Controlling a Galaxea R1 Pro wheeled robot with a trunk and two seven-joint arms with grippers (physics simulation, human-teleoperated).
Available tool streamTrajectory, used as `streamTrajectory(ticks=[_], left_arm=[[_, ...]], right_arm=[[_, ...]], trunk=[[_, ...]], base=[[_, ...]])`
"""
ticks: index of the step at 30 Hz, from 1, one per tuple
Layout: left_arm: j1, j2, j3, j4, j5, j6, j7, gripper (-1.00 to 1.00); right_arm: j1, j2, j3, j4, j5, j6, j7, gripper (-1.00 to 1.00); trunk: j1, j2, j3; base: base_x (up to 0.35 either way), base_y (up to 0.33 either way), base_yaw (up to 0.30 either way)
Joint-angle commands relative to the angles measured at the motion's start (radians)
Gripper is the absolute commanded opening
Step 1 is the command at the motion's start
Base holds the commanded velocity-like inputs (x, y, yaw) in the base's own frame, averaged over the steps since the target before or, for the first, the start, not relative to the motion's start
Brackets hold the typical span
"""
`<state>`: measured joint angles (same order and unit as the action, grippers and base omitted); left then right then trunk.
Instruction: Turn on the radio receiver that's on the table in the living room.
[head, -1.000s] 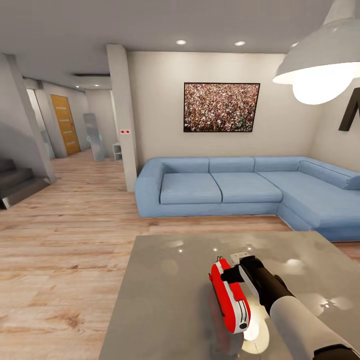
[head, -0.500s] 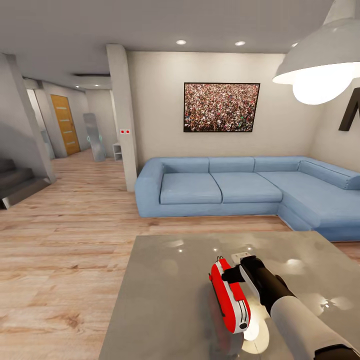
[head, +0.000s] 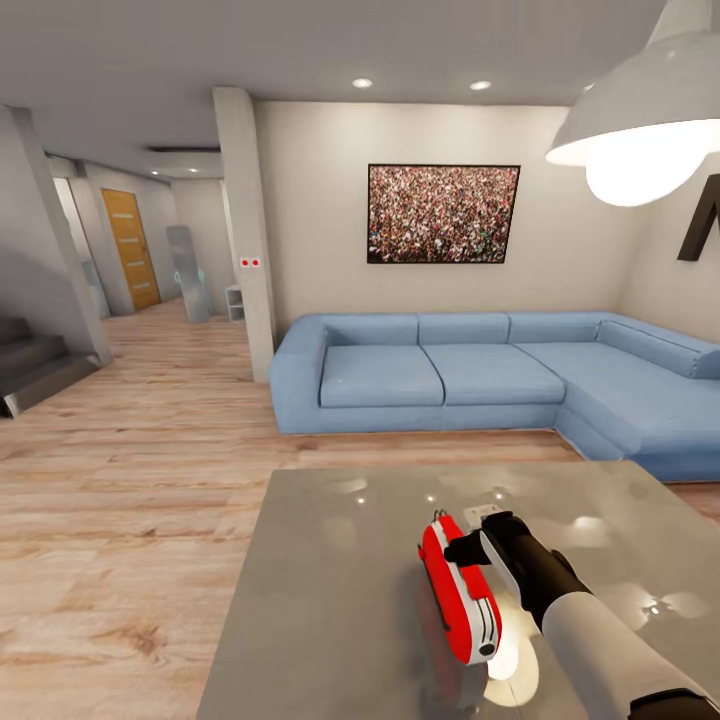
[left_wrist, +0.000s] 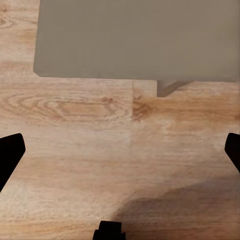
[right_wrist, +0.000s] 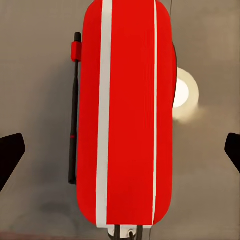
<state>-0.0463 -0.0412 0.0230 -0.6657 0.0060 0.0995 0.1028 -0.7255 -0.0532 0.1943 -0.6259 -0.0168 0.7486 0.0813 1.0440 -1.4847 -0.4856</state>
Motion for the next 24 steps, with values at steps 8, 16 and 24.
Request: streamTrajectory(ticks=[8,16,24], left_arm=[[0.000,0.000,0.000,0.000,0.000,-0.001,0.002,1.00],[0.000,0.000,0.000,0.000,0.000,-0.002,0.002,1.00],[0.000,0.000,0.000,0.000,-0.001,-0.007,0.003,1.00]], right_arm=[[0.000,0.001,0.002,0.010,0.000,0.002,0.000,1.00],[0.000,0.001,0.002,0.012,0.001,0.002,-0.002,1.00],[0.000,0.001,0.002,0.012,0.002,0.002,-0.002,1.00]], trunk=[[0.012,-0.021,-0.009],[0.031,-0.056,-0.025],[0.061,-0.112,-0.050]], base=[[0.000,0.000,0.000],[0.000,0.000,0.000],[0.000,0.000,0.000]])
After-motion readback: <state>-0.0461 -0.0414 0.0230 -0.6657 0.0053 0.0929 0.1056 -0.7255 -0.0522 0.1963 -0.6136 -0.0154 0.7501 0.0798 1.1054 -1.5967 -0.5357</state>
